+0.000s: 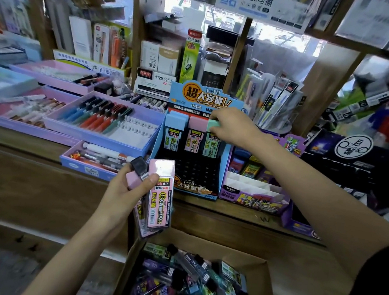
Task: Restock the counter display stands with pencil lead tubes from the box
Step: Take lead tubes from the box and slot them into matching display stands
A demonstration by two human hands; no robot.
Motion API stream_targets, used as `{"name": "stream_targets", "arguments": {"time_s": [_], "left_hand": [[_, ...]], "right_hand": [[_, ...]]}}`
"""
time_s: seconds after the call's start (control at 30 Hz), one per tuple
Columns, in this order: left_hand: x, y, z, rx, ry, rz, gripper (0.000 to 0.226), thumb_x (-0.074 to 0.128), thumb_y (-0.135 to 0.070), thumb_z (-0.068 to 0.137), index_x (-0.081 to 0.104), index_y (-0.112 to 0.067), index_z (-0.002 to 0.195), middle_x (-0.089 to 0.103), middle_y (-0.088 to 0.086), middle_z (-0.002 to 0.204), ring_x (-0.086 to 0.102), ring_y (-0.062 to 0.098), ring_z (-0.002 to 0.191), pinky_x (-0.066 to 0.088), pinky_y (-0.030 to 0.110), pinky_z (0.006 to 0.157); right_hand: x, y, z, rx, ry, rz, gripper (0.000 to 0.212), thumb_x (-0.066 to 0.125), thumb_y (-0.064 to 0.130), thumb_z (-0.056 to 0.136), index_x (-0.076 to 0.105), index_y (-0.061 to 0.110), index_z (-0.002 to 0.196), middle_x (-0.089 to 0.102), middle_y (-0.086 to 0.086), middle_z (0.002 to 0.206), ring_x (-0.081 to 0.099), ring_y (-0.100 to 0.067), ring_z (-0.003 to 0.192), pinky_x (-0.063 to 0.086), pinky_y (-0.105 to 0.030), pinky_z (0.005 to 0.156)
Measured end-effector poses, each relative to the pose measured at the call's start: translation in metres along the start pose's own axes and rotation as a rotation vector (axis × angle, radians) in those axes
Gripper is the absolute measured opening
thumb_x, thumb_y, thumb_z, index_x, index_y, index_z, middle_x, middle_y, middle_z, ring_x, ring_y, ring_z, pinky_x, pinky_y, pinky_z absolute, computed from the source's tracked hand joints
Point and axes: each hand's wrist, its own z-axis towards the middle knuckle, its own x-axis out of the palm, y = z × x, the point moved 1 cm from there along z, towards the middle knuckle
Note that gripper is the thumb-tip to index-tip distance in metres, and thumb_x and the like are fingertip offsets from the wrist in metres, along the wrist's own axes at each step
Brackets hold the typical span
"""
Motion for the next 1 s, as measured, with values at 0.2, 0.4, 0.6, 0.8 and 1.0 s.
{"name": "stream_targets", "arguments": {"time_s": [0.2, 0.4, 0.6, 0.8, 1.0], "left_hand": [[-0.001, 0.001, 0.002, -0.003, -0.006, -0.004, 0.035, 0.065, -0.025, 0.072, 0.058, -0.016, 0.105, 0.075, 0.003, 0.089, 0.071, 0.015, 0.082, 0.056, 0.021, 0.064], [0.001, -0.001, 0.000, 0.003, -0.001, -0.003, 0.034, 0.065, -0.027, 0.072, 0.059, -0.020, 0.104, 0.074, 0.003, 0.092, 0.071, 0.016, 0.085, 0.056, 0.022, 0.066], [0.012, -0.002, 0.000, 0.013, 0.043, -0.001, 0.035, 0.065, -0.027, 0.073, 0.059, -0.020, 0.106, 0.074, 0.003, 0.093, 0.071, 0.017, 0.087, 0.057, 0.023, 0.068], [0.023, -0.001, -0.001, 0.017, 0.078, 0.000, 0.035, 0.063, -0.031, 0.075, 0.059, -0.020, 0.108, 0.073, 0.004, 0.098, 0.069, 0.017, 0.092, 0.056, 0.029, 0.075], [0.022, -0.008, -0.001, 0.042, 0.073, 0.005, 0.023, 0.055, -0.027, 0.084, 0.058, -0.016, 0.103, 0.072, 0.003, 0.093, 0.069, 0.018, 0.087, 0.056, 0.030, 0.070]], "right_hand": [[0.002, -0.001, -0.008, -0.041, -0.106, -0.126, 0.014, 0.053, 0.004, 0.086, 0.057, 0.003, 0.100, 0.054, -0.014, 0.104, 0.056, -0.034, 0.094, 0.050, -0.044, 0.075], [0.001, 0.001, -0.016, -0.089, -0.128, -0.302, 0.022, 0.052, 0.019, 0.092, 0.061, 0.003, 0.105, 0.057, -0.013, 0.106, 0.053, -0.032, 0.101, 0.044, -0.042, 0.083], [0.003, 0.048, -0.072, -0.018, -0.113, 0.474, 0.026, 0.050, 0.033, 0.095, 0.065, 0.014, 0.105, 0.062, 0.001, 0.099, 0.056, -0.013, 0.090, 0.046, -0.029, 0.079], [0.021, 0.078, -0.104, 0.184, 0.112, 1.141, 0.021, 0.063, 0.011, 0.087, 0.060, 0.008, 0.108, 0.065, -0.009, 0.093, 0.061, -0.015, 0.080, 0.050, -0.020, 0.065], [0.007, 0.062, -0.103, 0.212, 0.094, 1.282, 0.017, 0.065, 0.007, 0.085, 0.060, 0.011, 0.100, 0.067, -0.003, 0.088, 0.065, -0.017, 0.082, 0.055, -0.028, 0.069]]}}
